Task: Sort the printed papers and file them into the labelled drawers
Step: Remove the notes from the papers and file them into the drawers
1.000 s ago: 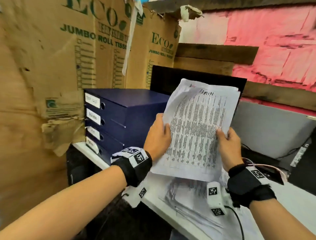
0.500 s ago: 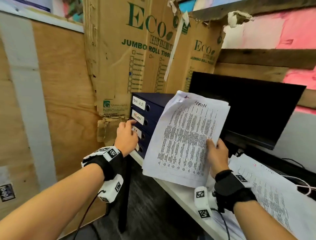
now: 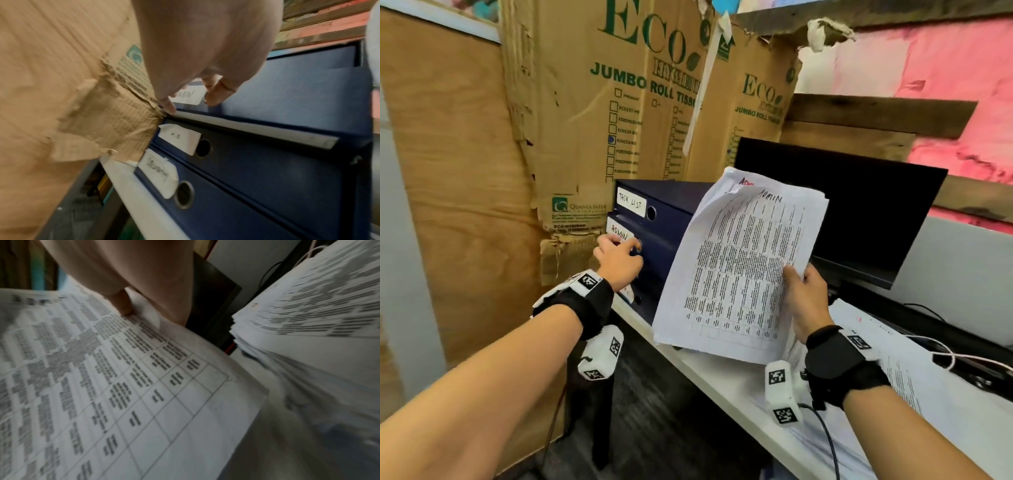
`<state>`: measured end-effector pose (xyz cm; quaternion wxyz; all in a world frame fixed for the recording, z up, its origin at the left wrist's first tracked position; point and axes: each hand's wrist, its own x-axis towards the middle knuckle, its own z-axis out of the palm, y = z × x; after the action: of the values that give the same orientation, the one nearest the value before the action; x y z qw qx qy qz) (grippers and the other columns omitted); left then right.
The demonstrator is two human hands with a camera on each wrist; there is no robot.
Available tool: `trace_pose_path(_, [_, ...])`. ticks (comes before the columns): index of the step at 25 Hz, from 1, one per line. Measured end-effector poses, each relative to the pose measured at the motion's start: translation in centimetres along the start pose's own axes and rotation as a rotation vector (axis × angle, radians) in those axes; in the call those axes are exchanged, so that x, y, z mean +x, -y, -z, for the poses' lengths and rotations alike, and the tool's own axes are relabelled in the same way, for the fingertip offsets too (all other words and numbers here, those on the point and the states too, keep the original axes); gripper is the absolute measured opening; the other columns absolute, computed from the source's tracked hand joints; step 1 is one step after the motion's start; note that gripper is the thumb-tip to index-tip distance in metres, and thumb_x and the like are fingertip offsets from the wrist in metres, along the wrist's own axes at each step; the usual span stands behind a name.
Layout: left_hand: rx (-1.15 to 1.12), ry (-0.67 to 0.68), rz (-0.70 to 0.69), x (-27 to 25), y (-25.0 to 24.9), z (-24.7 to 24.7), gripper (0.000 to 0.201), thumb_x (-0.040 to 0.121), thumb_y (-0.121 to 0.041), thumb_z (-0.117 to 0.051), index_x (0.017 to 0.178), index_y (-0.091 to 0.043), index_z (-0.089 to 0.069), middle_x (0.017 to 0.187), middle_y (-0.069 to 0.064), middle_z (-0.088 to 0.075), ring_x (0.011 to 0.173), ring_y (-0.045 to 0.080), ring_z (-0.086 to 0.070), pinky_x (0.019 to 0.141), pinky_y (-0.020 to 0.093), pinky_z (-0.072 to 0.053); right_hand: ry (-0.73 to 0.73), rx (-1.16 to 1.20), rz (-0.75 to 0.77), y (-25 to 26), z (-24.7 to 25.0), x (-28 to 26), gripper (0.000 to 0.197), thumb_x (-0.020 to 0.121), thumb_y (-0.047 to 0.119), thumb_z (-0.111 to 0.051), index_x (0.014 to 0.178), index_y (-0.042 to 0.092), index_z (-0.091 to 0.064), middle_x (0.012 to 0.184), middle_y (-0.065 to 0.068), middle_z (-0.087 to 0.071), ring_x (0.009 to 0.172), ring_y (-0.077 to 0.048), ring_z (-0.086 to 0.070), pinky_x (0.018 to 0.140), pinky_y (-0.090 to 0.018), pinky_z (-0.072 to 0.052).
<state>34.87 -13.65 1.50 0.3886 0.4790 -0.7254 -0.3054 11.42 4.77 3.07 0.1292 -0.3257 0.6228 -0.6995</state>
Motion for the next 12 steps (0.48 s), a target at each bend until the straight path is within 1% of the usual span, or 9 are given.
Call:
trace_pose_path(2, [0.001, -0.058, -0.074, -0.5, 1.9, 2.3, 0.016, 0.085, -0.011, -0.047, 0.087, -0.021, -0.058, 0.129, 0.012, -0.027, 0.125, 0.031, -0.024, 0.106, 0.024, -0.016, -0.019, 0.024, 0.01, 1.1, -0.9, 0.3, 0.019, 0.101, 0.012, -0.044, 0.111, 0.02, -0.058, 0.118, -0.003, -0.064, 0.106, -0.019, -0.061, 0.099, -0.038, -0.049])
trace_pose_path(3, [-0.003, -0.089, -0.118, -0.9, 3.0, 3.7, 0.015, 0.085, -0.012, -0.049, 0.081, -0.023, -0.059, 0.125, 0.01, -0.027, 0.126, 0.031, -0.024, 0.106, 0.023, -0.014, -0.029, 0.041, 0.026, 2.0, -1.5, 0.6, 0.018, 0.101, 0.012, -0.044, 0.108, 0.021, -0.058, 0.119, -0.004, -0.064, 0.105, -0.019, -0.061, 0.099, -0.038, -0.049])
trace_pose_path(5, [-0.013, -0.122, -0.141, -2.1, 5.1, 7.0, 0.025, 0.09, -0.006, -0.049, 0.077, -0.024, -0.06, 0.123, 0.009, -0.028, 0.128, 0.029, -0.025, 0.108, 0.021, -0.013, -0.018, 0.085, 0.066, 4.1, -3.7, 1.0, 0.019, 0.1, 0.012, -0.044, 0.102, 0.025, -0.058, 0.117, -0.003, -0.065, 0.106, -0.019, -0.062, 0.099, -0.04, -0.049])
trace_pose_path(6, [-0.015, -0.136, -0.142, -2.8, 5.8, 8.7, 0.031, 0.092, -0.004, -0.048, 0.074, -0.025, -0.061, 0.126, 0.011, -0.03, 0.129, 0.029, -0.025, 0.11, 0.024, -0.014, -0.002, 0.116, 0.082, 5.4, -5.1, 0.8, 0.02, 0.099, 0.012, -0.044, 0.102, 0.025, -0.059, 0.116, -0.001, -0.066, 0.106, -0.019, -0.062, 0.099, -0.041, -0.05])
trace_pose_path(8, [-0.026, -0.156, -0.162, -4.0, 6.5, 11.6, 0.042, 0.095, -0.005, -0.048, 0.068, -0.034, -0.063, 0.131, 0.013, -0.034, 0.129, 0.027, -0.028, 0.112, 0.028, -0.016, 0.052, 0.227, 0.099, 8.0, -8.4, 0.2, 0.02, 0.099, 0.01, -0.043, 0.103, 0.022, -0.059, 0.114, -0.001, -0.066, 0.105, -0.02, -0.063, 0.095, -0.038, -0.052])
trace_pose_path(9, [-0.013, -0.154, -0.174, -4.5, 6.8, 12.7, 0.041, 0.096, -0.008, -0.049, 0.068, -0.034, -0.065, 0.132, 0.012, -0.036, 0.128, 0.025, -0.029, 0.111, 0.027, -0.017, 0.081, 0.292, 0.089, 9.2, -10.1, -0.5, 0.019, 0.099, 0.008, -0.043, 0.103, 0.02, -0.058, 0.112, -0.003, -0.066, 0.103, -0.019, -0.063, 0.091, -0.035, -0.053])
trace_pose_path(10, [0.024, -0.139, -0.178, -5.2, 6.8, 13.8, 0.036, 0.098, -0.014, -0.049, 0.073, -0.032, -0.067, 0.132, 0.011, -0.037, 0.127, 0.022, -0.029, 0.109, 0.023, -0.017, 0.105, 0.335, 0.076, 10.3, -11.7, -1.2, 0.018, 0.1, 0.007, -0.043, 0.103, 0.017, -0.057, 0.111, -0.005, -0.065, 0.1, -0.019, -0.063, 0.088, -0.033, -0.053])
trace_pose_path(11, [0.051, -0.125, -0.186, -5.9, 6.8, 14.5, 0.028, 0.099, -0.023, -0.049, 0.08, -0.026, -0.07, 0.132, 0.009, -0.038, 0.123, 0.017, -0.03, 0.105, 0.019, -0.018, 0.114, 0.343, 0.056, 10.8, -13.4, -1.7, 0.016, 0.1, 0.007, -0.042, 0.104, 0.016, -0.055, 0.111, -0.008, -0.064, 0.098, -0.02, -0.062, 0.087, -0.034, -0.052])
trace_pose_path(12, [0.068, -0.119, -0.197, -6.6, 6.9, 15.1, 0.029, 0.098, -0.036, -0.05, 0.085, -0.02, -0.071, 0.129, 0.006, -0.041, 0.119, 0.012, -0.032, 0.103, 0.019, -0.021, 0.118, 0.337, 0.022, 11.0, -14.9, -2.2, 0.014, 0.099, 0.007, -0.043, 0.104, 0.015, -0.053, 0.111, -0.009, -0.063, 0.098, -0.022, -0.061, 0.088, -0.036, -0.051])
